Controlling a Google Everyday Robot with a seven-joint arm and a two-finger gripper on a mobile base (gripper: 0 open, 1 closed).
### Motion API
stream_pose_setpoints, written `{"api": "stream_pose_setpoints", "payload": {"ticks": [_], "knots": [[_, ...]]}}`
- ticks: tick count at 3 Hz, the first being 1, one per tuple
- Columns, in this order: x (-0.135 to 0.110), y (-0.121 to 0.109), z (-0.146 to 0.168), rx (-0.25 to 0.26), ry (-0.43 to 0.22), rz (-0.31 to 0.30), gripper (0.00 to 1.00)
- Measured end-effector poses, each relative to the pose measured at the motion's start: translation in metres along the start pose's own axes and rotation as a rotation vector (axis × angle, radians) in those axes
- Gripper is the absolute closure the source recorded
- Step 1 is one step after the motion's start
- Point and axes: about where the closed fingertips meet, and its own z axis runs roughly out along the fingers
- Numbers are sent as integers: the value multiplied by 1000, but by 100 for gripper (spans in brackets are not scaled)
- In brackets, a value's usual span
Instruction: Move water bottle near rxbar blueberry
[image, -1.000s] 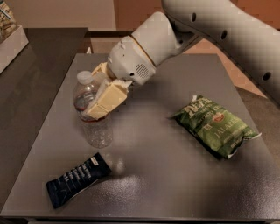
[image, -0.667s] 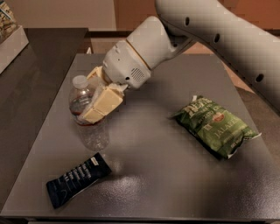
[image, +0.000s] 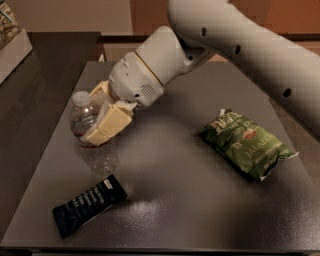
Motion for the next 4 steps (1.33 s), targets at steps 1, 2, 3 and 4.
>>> {"api": "stream_pose_setpoints", "payload": {"ticks": [1,2,3,4], "knots": [[-2,0,-1,0,0,0,36],[-2,0,-1,0,0,0,13],[-3,1,0,-2,1,-3,0],[-3,1,0,-2,1,-3,0]]}}
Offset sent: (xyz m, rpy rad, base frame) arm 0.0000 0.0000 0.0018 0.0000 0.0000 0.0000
